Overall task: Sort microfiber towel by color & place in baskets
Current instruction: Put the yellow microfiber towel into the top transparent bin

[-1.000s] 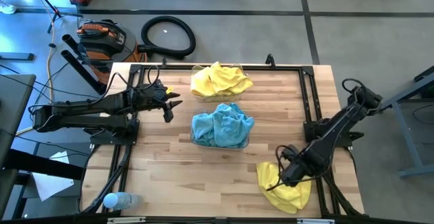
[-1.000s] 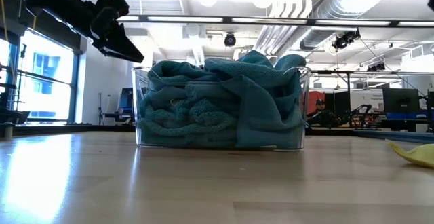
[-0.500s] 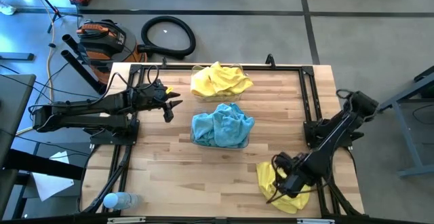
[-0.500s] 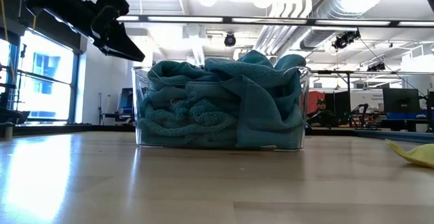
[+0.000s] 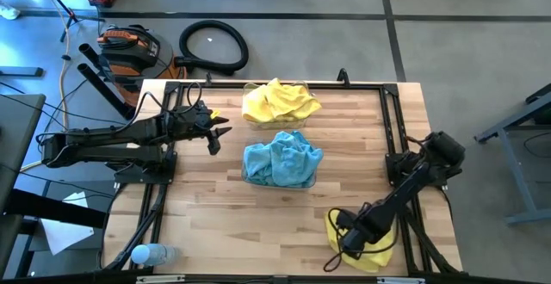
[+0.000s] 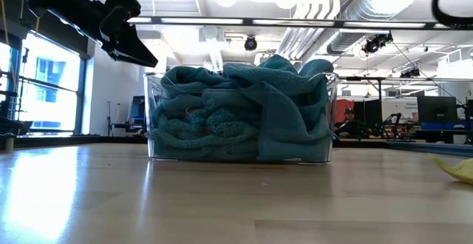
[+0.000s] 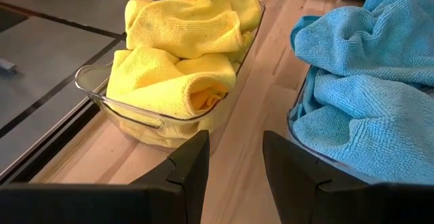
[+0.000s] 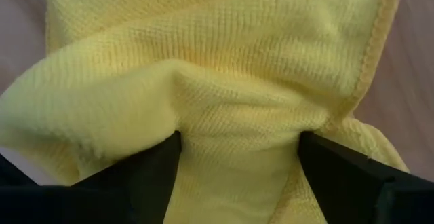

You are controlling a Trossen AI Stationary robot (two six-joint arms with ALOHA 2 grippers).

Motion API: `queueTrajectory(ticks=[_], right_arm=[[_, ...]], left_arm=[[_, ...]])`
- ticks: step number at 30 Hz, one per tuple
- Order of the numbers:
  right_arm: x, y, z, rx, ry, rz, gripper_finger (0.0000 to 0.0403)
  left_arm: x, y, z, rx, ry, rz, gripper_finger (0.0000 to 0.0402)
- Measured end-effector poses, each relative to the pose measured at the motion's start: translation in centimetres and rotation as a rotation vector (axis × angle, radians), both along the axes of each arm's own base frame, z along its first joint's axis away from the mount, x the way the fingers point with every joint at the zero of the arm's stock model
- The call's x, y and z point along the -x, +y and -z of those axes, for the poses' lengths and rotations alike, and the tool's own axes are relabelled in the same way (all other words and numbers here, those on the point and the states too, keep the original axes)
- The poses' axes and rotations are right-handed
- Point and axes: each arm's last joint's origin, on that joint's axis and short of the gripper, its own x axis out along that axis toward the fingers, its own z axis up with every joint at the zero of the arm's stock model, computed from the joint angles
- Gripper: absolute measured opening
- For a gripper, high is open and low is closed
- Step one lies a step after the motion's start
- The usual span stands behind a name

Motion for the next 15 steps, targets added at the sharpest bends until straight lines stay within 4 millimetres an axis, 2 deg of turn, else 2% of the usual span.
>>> queueTrajectory(ticks=[2, 5, 12, 13, 15], right_arm=[[-0.3, -0.3, 0.2, -0.001, 0.011, -0.006, 0.0269], [-0.5, -0.7, 0.2, 0.011, 0.025, -0.014, 0.0213], [-0.9, -1.5, 0.3, 0.037, 0.027, -0.078, 0.0028], [-0.9, -1.6, 0.2, 0.039, 0.029, -0.083, 0.0016], [-0.8, -2.0, 0.0, 0.066, 0.028, -0.084, 0.0020]], left_arm=[[0.0, 0.0, 0.0, 0.000, 0.000, 0.000, 0.0126], [0.0, 0.0, 0.0, 0.000, 0.000, 0.000, 0.0126], [0.0, 0.0, 0.0, -0.001, -0.002, 0.000, 0.0126], [0.0, 0.0, 0.0, -0.001, -0.003, 0.000, 0.0126], [0.0, 0.0, 0.0, -0.001, -0.003, 0.000, 0.0126]])
